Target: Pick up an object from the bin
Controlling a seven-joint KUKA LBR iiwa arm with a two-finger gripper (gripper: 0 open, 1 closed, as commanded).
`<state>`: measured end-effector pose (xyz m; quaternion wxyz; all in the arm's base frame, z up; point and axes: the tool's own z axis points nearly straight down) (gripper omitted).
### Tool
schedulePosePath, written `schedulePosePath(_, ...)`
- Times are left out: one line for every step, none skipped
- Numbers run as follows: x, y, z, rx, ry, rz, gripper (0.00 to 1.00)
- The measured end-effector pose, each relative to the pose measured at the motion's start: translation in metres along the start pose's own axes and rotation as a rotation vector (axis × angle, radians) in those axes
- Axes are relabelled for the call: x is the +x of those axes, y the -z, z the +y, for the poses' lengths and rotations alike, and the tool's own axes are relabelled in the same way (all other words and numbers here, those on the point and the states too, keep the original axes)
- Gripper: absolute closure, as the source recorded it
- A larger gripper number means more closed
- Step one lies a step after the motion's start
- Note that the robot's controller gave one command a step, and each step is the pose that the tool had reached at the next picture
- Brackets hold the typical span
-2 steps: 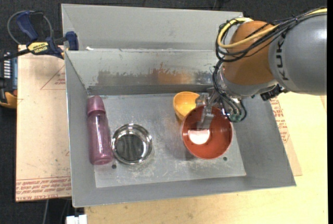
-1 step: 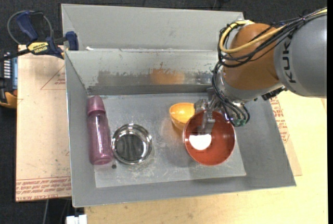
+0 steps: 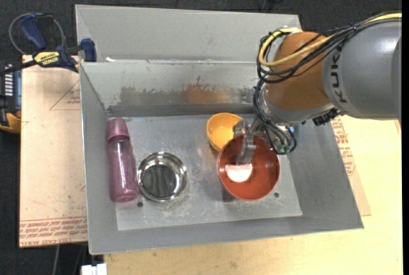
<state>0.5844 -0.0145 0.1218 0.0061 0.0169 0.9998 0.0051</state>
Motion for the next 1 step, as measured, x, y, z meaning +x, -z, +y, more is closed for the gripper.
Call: schedulePosePath(-0.012, 0.1091, 0.0064, 0.0, 0.027, -0.003, 1.0)
